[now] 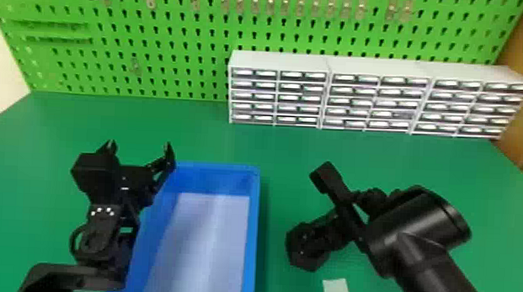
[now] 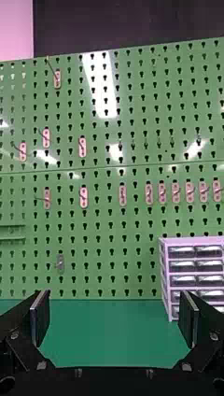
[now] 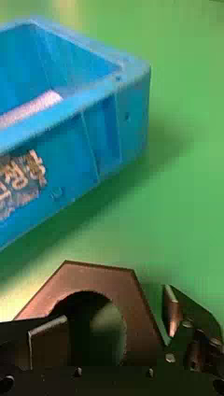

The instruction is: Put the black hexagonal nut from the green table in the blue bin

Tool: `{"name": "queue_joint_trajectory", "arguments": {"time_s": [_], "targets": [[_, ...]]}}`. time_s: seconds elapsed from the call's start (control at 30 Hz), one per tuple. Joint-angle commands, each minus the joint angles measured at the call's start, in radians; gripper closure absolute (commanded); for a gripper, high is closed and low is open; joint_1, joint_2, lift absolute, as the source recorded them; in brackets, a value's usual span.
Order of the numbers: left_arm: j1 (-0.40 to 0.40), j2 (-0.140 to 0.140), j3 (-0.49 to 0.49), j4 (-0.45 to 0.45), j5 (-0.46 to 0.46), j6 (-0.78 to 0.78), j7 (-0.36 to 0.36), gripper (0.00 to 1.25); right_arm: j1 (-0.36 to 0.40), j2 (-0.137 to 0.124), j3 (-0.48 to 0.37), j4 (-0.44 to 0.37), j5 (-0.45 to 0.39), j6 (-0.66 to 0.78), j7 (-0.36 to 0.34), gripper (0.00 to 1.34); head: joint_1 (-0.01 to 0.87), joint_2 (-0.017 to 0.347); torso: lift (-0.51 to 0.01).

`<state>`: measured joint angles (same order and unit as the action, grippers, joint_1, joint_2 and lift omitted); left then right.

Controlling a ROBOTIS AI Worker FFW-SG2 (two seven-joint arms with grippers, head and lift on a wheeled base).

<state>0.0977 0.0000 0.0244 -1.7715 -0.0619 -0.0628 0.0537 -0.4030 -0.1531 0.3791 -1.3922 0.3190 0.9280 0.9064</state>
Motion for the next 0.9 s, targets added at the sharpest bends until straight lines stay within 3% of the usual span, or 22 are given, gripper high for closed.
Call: {"name": "queue_joint_trajectory", "arguments": {"time_s": [0.0,0.23,0.87], "targets": [[0.000,-0.003,0.000,0.000,-0.003,0.000,0.000,0.22,0.003,-0.022,0.008,-0.039,-0.006,0.058,0.005,0.60,0.657,0.057,-0.095],[0.002,-0.003,0.000,0.000,-0.004,0.000,0.000,0.22,0.016,-0.031,-0.025,-0.064,0.003,0.081,0.014,0.83,0.657,0.057,-0.095],[-0.001,-0.003,-0.001,0.001,-0.007,-0.002,0.000,0.22,0.029,-0.036,-0.054,-0.090,0.025,0.086,0.032,0.84,0.657,0.057,-0.095]]}}
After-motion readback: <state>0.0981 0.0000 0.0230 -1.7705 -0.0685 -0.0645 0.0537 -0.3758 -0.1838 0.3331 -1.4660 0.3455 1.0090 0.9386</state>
